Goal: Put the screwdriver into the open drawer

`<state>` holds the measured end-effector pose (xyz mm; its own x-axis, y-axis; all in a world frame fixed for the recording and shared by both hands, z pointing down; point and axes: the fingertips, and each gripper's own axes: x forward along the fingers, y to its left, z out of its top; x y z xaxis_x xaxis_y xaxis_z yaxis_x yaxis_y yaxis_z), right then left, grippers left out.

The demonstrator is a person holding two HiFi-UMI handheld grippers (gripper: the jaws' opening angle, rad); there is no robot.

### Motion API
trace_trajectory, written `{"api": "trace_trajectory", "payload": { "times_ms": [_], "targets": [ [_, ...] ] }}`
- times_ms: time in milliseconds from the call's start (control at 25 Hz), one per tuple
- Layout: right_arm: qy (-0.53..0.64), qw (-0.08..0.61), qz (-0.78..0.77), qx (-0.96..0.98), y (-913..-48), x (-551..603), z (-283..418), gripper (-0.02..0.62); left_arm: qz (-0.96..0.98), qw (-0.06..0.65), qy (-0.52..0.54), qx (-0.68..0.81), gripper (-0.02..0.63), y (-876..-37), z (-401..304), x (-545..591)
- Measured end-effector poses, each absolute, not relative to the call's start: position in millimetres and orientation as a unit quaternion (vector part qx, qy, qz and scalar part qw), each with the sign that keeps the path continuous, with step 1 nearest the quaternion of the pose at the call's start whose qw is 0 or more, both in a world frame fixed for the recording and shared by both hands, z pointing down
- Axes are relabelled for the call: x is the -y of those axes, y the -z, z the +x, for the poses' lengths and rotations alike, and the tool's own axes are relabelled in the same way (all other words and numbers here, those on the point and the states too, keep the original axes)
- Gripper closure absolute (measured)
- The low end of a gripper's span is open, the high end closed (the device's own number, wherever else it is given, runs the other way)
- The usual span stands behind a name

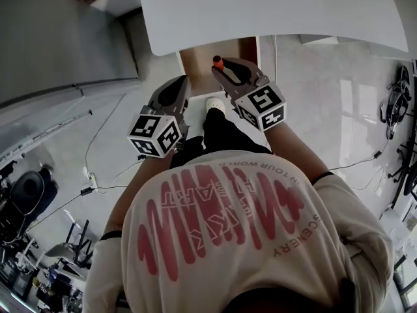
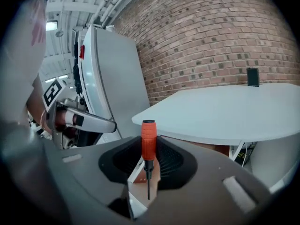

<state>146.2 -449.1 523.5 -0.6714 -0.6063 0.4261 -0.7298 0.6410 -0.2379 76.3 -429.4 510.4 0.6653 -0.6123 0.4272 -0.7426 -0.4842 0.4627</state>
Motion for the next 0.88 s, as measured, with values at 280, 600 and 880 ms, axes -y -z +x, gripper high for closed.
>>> {"api": "trace_trajectory", "payload": {
  "times_ms": [280,600,880],
  "targets": [
    [-0.158,0.241,0.32,0.903,-590.1,459.7,142.3,0.488,0.843,0.341,-0.166,0.381,0.601,-567.6,83.2,433.6],
    [-0.149,0.316,0.271,0.897,-665.5,479.3,142.1,0.488,0.83,0.355,-0.202,0.381,0.603,-612.4,74.7,447.7],
    [-0.116,0.392,0.19,0.892,-713.7,474.4,138.2,0.488,0.835,0.338,-0.229,0.369,0.603,-625.9,72.3,440.0]
  ]
}}
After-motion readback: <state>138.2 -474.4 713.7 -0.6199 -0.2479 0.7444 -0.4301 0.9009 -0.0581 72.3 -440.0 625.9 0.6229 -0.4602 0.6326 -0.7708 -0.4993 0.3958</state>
